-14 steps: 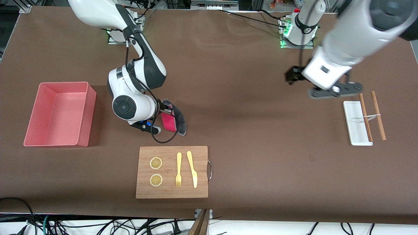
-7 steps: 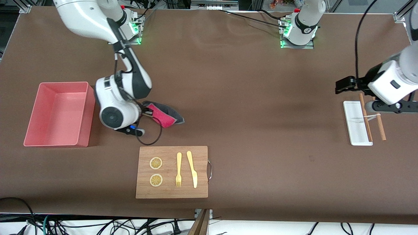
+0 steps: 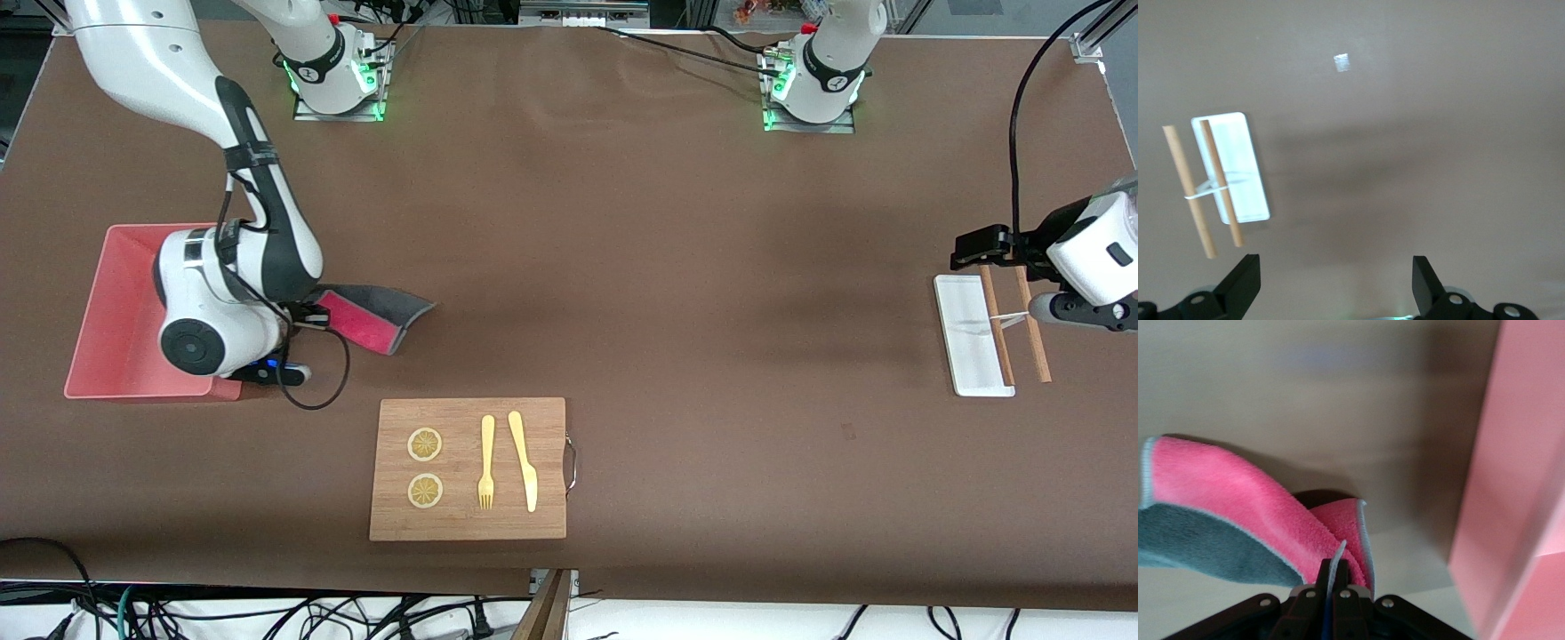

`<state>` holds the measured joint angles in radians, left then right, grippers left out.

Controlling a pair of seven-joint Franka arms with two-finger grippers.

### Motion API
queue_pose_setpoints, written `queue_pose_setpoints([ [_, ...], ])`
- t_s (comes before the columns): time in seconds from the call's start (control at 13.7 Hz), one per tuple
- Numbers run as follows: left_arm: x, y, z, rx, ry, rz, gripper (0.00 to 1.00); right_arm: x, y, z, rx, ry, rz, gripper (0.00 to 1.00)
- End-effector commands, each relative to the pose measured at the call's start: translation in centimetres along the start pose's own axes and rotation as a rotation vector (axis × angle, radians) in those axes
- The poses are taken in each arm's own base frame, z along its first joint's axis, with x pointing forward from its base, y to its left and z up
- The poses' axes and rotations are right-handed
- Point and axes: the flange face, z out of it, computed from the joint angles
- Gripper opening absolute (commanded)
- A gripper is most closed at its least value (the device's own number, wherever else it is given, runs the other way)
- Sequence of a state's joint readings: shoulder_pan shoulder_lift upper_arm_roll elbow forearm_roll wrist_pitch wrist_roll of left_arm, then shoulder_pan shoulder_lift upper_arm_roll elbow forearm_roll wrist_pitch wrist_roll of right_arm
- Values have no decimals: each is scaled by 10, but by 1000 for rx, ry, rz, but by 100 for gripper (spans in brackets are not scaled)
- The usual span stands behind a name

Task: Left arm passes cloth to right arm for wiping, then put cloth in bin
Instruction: 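Wipe the table beside the cutting board with the cloth in the right gripper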

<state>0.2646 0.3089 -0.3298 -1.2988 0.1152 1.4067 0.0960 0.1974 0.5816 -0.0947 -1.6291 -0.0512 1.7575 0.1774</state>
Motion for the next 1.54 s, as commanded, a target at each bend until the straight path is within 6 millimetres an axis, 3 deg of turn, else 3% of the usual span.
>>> queue_pose_setpoints([
  [0.0,-20,-14,-2,77,114,77,100,4,13,-14,-45,71,-64,0],
  [0.15,-40,-12,1,55,191,43,100,7,3,-18,-32,108,-48,0],
  [0.58,-43,-12,-23,33,193,-67,100,7,-82,-36,46,195,130,0],
  [0.73,-42,-3,-20,24,151,-57,100,1,-114,-40,87,223,204,0],
  [0.95,-47,-3,-13,12,96,-56,100,-11,-174,-35,128,259,315,0],
  [1.46,-46,0,-12,14,89,-40,100,-30,-293,-34,333,303,473,0],
])
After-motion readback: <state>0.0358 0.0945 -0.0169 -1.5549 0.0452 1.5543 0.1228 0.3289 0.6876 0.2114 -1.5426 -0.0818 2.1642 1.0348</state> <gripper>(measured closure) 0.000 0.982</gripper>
